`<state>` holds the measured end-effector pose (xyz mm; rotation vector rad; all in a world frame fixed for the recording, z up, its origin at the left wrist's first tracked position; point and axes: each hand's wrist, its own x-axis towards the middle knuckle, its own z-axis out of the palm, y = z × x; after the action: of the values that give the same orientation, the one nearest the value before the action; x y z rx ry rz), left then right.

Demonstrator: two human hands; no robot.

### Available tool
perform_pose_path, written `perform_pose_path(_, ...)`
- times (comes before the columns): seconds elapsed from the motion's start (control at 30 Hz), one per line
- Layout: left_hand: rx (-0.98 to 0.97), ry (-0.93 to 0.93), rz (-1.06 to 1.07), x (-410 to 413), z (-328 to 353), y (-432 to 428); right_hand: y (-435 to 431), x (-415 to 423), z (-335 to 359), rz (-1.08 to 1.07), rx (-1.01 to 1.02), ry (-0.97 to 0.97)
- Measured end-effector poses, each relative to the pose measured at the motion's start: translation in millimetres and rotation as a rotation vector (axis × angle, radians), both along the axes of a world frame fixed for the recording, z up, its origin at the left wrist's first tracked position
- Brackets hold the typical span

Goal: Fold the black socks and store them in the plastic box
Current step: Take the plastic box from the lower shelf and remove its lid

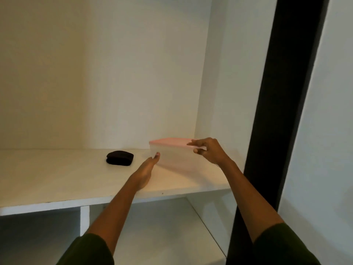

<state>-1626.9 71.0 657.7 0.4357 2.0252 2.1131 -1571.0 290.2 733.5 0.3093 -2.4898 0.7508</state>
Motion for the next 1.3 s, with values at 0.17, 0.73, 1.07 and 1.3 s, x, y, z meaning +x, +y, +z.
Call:
perform_pose_path(0.17,-0.133,0.108,0.211,-23,-1,9,44,-24,-16,0.017,-0.174,-0.128)
perform_pose_path(0.73,-0.246,0.154,0.013,-76,34,-9,73,-98,-18,-0.004,-0.196,-0.137)
perform_pose_path(1.07,-0.091,0.196,0.087,-92,3,0,-54,-131,5,0.060,0.190,0.003)
perform_pose_path(1.3,-0.153,0.160,0.082,-100,2,1,-100,-137,0,0.120,0.437,-0.223)
